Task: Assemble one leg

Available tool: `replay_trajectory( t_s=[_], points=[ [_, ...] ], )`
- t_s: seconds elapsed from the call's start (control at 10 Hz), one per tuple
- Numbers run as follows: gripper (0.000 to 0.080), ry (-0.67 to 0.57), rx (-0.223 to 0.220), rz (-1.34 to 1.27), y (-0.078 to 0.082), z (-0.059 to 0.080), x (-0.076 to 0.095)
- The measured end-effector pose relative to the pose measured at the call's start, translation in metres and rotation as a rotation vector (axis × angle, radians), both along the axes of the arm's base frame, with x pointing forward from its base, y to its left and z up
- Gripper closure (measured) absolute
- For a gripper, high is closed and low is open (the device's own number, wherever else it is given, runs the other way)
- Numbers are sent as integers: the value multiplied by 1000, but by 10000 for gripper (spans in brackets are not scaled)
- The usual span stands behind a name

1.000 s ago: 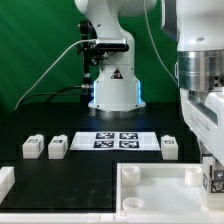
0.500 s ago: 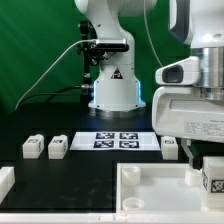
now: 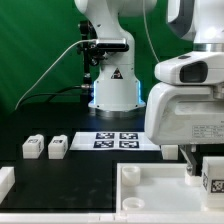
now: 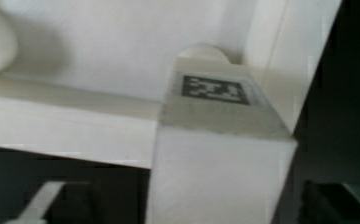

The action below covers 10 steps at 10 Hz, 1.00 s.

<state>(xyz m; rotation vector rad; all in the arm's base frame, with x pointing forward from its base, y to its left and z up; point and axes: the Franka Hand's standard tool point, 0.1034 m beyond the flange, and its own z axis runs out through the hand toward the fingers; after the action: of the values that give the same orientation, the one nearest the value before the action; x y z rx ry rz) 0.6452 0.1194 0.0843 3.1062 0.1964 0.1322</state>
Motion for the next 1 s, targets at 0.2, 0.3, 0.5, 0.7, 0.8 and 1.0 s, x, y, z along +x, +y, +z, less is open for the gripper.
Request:
replay_trajectory(
  t_s=[0.2,0.3,0.5,0.7,0.8,1.0],
  points=[
    [509,-5,21,-241,0,0,0],
    [509,-7,30,-373,-2,0,0],
    [509,25,35,-826,-9,-1,0],
    [509,85,87,-1386,-13,-3,-5],
    [509,127,119,-1579,-15,-3,-7],
    [508,163,137,-1784,-19,-3,-9]
  ],
)
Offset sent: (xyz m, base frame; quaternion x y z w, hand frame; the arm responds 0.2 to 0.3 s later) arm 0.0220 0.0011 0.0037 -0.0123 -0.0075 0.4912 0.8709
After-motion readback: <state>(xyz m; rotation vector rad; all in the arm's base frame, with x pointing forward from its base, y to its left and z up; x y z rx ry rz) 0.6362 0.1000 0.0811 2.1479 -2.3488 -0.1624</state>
